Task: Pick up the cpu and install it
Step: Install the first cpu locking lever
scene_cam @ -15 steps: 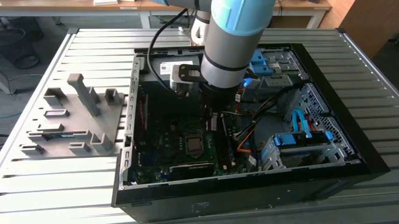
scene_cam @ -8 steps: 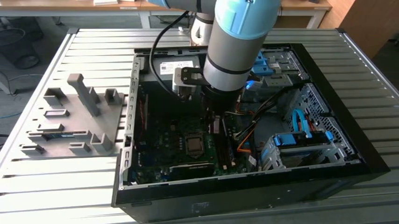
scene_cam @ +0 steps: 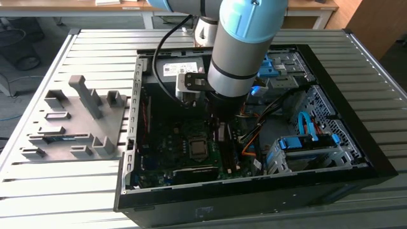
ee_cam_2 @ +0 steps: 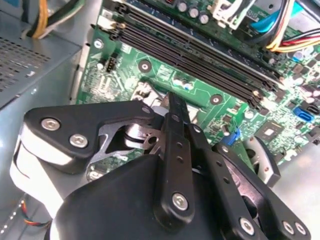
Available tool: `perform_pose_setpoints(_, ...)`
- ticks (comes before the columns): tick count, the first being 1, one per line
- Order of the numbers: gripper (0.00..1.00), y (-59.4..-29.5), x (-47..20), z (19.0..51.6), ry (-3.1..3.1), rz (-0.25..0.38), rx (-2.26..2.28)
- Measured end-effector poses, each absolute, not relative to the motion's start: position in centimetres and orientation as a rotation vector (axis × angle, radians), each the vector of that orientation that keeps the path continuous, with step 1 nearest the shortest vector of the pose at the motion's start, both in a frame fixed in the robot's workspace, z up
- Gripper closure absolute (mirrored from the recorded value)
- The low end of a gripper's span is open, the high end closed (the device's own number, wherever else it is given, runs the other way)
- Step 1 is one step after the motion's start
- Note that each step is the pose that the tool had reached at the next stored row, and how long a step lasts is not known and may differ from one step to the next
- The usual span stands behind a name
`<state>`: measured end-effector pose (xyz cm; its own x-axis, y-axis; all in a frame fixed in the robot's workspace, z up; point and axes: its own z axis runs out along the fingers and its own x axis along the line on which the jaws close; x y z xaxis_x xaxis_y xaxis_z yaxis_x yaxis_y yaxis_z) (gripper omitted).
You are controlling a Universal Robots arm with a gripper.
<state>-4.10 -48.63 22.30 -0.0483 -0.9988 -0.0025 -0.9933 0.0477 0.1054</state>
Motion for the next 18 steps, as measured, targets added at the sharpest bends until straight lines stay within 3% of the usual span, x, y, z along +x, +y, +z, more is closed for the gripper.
perform_pose_setpoints(18,0.90,-49.2,-4.2,20.1,-2.184,-0.096,2.130)
